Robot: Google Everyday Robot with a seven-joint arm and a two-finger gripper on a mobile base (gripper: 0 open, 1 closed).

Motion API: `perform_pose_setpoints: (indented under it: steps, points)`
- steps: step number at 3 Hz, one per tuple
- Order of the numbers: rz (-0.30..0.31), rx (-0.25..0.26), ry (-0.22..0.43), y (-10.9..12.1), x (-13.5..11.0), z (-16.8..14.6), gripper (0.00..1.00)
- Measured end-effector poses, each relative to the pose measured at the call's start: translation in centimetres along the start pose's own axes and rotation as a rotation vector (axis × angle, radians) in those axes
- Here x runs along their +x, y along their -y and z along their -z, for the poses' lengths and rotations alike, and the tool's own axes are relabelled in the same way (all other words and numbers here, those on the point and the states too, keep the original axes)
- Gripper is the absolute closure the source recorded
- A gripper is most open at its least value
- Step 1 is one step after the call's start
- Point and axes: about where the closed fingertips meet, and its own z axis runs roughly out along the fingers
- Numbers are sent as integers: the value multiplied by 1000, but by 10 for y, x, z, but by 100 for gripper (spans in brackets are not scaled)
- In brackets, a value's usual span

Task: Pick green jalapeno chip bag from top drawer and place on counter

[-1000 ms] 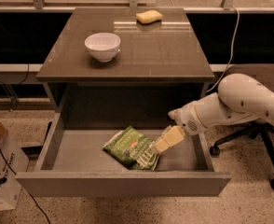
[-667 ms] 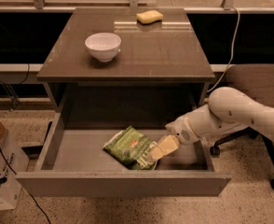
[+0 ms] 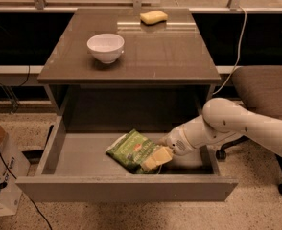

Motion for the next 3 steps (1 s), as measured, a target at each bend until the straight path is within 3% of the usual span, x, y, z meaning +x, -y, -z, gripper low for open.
perform_pose_setpoints:
  steps: [2,3]
  points:
    - [83,-23,68,-20,-36,5,73]
    - [138,-12,142,-29,-69,27,100]
